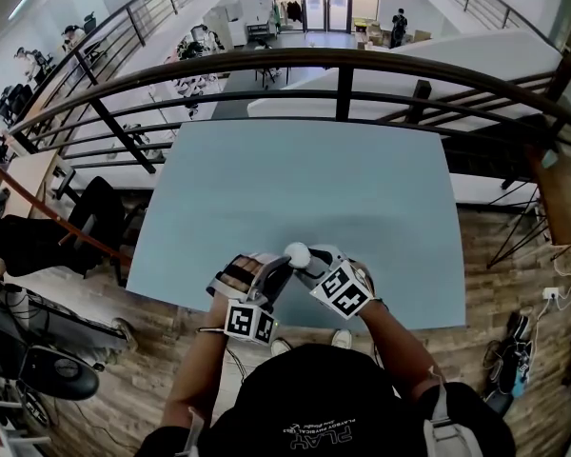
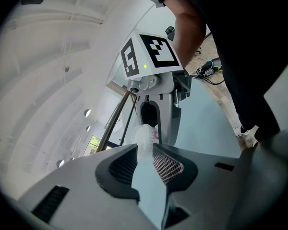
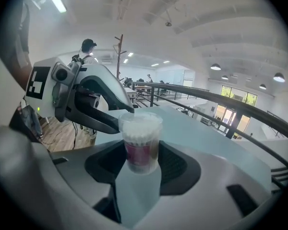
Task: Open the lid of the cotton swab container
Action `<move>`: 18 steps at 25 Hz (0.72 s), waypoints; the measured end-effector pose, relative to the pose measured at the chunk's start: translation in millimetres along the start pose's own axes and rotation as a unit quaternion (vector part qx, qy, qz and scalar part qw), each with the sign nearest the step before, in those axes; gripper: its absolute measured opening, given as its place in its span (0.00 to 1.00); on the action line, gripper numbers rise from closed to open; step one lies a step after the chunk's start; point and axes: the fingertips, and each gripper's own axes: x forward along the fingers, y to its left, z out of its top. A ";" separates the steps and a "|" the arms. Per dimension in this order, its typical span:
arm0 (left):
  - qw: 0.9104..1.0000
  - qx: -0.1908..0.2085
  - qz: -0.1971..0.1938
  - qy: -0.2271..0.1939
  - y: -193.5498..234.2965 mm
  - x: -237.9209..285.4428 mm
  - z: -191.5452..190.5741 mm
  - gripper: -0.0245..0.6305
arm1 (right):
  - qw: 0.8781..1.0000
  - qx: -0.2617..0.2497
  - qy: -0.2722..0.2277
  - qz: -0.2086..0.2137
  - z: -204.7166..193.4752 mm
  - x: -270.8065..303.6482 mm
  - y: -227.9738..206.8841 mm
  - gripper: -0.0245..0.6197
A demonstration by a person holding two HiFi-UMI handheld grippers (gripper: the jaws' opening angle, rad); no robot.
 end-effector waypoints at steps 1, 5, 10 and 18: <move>1.000 -0.002 0.004 -0.001 0.0 -0.4 0.3 0.21 | 1.000 0.005 -0.003 0.001 0.0 0.0 0.1 0.38; 1.000 -0.008 0.014 -0.001 0.5 0.5 1.7 0.20 | 1.000 0.021 -0.006 0.002 -1.3 -1.1 -0.3 0.38; 1.000 -0.011 0.023 0.002 -1.6 1.8 2.6 0.19 | 1.000 0.025 -0.004 -0.002 -8.6 -0.3 -2.3 0.38; 0.999 -0.019 0.034 0.006 -0.5 -1.2 0.4 0.18 | 0.999 0.031 -0.009 -0.007 -6.3 2.0 -2.6 0.38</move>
